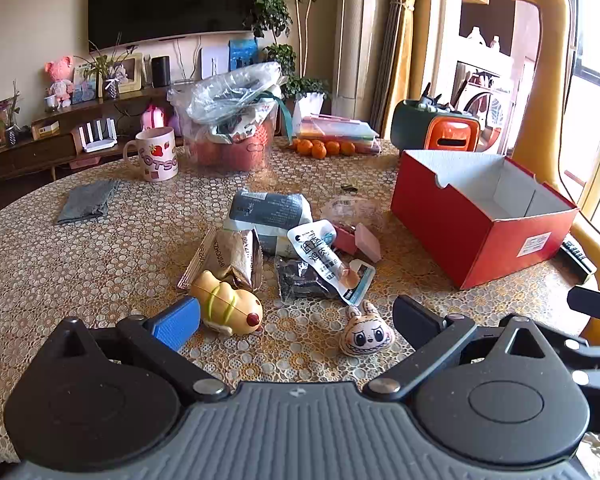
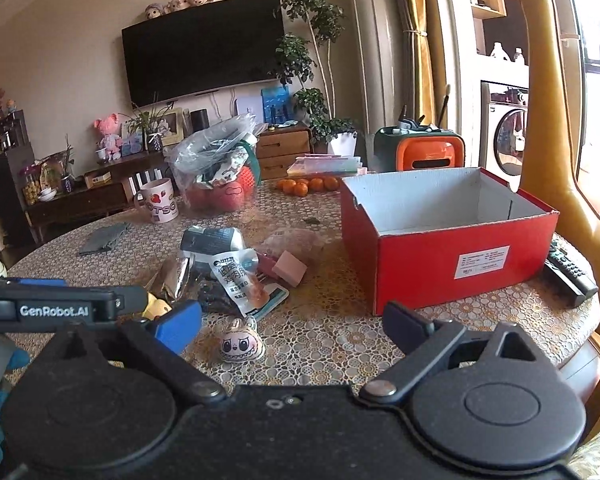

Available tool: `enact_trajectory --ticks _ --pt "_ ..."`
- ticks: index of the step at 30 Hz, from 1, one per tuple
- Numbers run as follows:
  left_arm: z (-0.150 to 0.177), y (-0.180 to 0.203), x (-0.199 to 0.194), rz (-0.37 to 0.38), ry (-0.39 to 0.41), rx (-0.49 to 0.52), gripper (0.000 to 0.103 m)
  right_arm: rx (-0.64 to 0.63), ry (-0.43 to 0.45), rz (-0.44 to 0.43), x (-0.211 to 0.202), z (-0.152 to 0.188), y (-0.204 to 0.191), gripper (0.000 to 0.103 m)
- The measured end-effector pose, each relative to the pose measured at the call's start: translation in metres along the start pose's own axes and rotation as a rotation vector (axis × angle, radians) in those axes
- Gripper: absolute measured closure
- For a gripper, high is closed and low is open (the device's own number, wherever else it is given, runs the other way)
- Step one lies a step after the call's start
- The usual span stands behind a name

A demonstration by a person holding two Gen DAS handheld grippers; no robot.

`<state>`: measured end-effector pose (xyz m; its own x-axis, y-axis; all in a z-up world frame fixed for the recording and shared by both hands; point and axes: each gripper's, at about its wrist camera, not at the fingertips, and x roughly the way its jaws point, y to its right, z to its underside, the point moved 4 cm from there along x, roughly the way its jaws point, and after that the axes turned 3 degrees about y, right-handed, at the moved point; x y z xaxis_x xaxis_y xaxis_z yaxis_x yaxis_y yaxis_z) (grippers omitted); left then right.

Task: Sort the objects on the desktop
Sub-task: 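Grasp the yellow squishy toy with the left tool while the right tool grasps the bunny plush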

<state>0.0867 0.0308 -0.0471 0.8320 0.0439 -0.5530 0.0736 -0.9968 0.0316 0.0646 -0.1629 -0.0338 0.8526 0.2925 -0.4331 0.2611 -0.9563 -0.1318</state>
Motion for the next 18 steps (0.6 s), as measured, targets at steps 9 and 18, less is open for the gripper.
enact_trajectory --ticks 9,18 --pt "0.006 -0.02 0.047 -0.027 -0.051 -0.012 0.0 -0.045 -0.073 -0.04 0.036 0.015 -0.013 0.009" --pt "0.018 -0.044 0.091 -0.057 -0.112 -0.018 0.0 -0.087 -0.148 -0.067 0.082 0.026 -0.023 0.015"
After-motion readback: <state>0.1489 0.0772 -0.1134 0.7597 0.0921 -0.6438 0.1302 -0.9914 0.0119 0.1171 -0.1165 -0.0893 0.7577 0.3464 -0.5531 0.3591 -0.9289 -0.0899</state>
